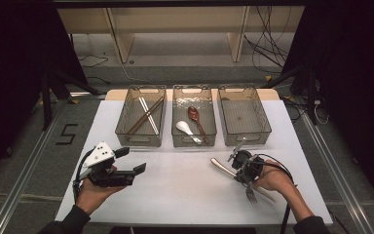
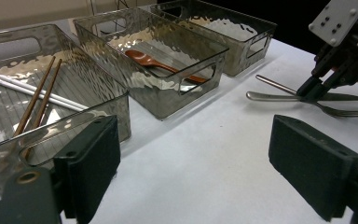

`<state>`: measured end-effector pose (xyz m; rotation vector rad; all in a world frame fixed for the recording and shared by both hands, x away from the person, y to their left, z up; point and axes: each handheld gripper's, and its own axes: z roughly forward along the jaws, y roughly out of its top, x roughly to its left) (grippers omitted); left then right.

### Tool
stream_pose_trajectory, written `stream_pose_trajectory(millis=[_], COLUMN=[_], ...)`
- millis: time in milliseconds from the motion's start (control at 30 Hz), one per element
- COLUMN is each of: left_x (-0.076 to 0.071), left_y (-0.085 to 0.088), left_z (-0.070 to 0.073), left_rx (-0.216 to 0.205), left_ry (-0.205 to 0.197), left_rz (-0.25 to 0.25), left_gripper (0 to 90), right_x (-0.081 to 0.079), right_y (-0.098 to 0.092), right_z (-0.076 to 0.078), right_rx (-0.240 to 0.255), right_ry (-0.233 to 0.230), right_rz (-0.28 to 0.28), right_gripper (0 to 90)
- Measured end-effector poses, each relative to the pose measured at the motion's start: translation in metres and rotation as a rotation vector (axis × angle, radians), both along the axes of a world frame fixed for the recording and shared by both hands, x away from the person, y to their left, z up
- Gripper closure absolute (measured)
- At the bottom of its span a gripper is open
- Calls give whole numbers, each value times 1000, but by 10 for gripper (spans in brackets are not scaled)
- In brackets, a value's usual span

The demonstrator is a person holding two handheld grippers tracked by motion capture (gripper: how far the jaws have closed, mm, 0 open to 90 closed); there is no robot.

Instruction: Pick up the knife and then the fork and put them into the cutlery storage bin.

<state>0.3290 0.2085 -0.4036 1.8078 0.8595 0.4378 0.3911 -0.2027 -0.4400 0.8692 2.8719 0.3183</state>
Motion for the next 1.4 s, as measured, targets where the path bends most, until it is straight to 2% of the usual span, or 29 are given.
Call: stream_pose_trajectory(millis=[133,333,700,967,1400], left_x=[0,0,0,0,0], left_y=[0,0,1,2,2], left_z=[0,0,0,0,1], left_rx=[3,2,-3,-7,-12], left_ry=[1,0,-5,-7,-11], left_rz=[0,2,5,8,12], left_gripper=[162,162,162,162,162], right_x=[0,4,19,38,70], right_y=[-2,-9,-20,-20,-18], right_z=[8,24,55,70,92], right_rx=[27,95,204,286,343], right_ry=[-20,-62,-149,-193,-256], right_rz=[-18,-51,-119,-161,-250], right_gripper=[809,809,808,808,808])
